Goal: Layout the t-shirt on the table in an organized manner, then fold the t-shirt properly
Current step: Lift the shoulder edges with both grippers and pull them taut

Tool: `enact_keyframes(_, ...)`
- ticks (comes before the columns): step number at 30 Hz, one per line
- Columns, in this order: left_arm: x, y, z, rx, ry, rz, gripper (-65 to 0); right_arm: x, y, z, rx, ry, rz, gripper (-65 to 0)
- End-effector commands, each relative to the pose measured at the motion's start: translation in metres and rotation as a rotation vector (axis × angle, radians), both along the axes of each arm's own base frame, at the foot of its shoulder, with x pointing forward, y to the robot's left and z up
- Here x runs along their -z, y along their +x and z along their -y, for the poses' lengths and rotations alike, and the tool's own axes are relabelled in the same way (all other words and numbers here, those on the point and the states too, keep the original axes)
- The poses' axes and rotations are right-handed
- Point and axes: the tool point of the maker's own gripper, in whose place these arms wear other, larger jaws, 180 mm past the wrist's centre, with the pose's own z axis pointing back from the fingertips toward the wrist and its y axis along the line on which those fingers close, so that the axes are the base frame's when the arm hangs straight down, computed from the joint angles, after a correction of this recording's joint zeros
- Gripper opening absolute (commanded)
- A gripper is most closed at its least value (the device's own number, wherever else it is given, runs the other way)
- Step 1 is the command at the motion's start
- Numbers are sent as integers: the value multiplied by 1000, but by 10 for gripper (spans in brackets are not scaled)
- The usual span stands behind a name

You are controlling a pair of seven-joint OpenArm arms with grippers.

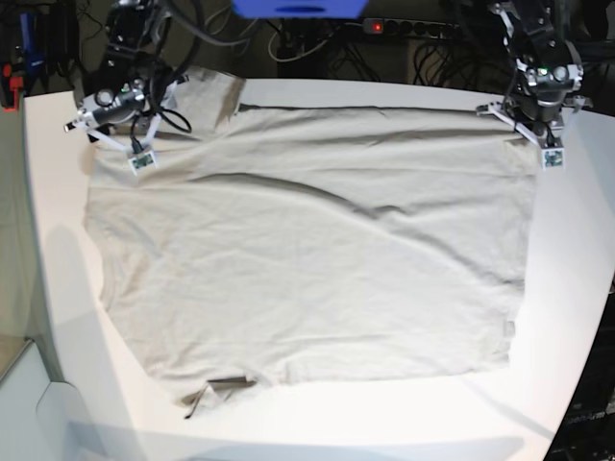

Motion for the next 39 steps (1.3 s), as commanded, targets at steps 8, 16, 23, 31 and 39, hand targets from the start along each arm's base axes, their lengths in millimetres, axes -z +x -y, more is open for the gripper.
enact_keyframes(8, -10, 5, -5, 3, 27, 30, -646, 10, 0, -10, -16, 58, -13, -266)
enact_keyframes(16, -10, 5, -6, 2, 29, 30, -646, 29, -12, -17, -17, 94, -78, -404)
enact_keyframes(23, -11, 5, -6, 2, 28, 31, -646, 31, -12, -19, -23, 98, -83, -650)
enact_keyframes(31, -37, 12, -6, 19, 69, 92, -646, 2, -7, -9, -22, 45, 3, -650)
enact_keyframes(39, -39, 11, -8, 22, 77, 92, -646, -13, -4, -7, -21, 34, 54, -650)
